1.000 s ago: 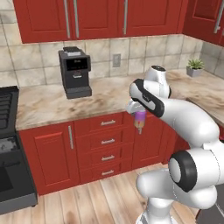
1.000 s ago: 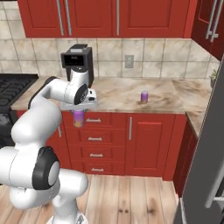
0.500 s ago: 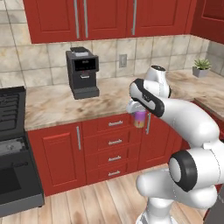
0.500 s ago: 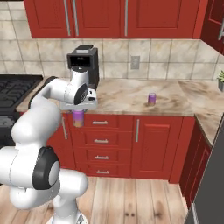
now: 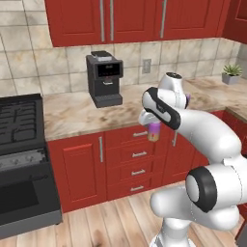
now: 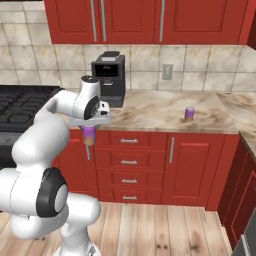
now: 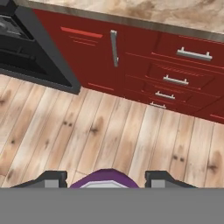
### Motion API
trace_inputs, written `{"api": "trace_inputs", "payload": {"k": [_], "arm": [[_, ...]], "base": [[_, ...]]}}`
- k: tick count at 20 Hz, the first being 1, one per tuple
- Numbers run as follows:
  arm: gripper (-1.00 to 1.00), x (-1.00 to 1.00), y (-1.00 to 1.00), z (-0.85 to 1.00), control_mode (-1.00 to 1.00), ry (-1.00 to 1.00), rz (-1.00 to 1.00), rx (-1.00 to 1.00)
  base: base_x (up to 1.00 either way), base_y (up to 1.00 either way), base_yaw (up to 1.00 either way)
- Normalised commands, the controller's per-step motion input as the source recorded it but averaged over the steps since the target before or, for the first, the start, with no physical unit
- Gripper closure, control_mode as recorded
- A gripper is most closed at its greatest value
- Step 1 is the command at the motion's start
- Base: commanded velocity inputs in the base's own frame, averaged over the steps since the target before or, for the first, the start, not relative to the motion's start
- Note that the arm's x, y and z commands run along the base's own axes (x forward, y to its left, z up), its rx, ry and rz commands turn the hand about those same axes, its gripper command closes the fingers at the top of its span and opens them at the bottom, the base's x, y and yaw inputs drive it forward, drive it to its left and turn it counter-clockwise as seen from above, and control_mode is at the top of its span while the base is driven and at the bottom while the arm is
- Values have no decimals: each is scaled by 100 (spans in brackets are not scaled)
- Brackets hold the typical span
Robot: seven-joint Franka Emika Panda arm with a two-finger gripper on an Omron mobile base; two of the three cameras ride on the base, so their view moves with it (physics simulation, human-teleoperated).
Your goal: Four empty soda cans are scattered around the kitchen. Gather all the cans and cluster them next to the stove for recycling.
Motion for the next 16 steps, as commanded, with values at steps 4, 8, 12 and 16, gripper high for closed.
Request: {"api": "trace_inputs", "payload": {"k": [4,8,12,16], "arm": [[100,0,0,0,100,0,0,0],[100,0,0,0,100,0,0,0],[100,0,0,0,100,0,0,0],[100,0,0,0,100,0,0,0]], "base": [[6,61,0],[12,61,0],[54,34,2],[74,31,0]]}}
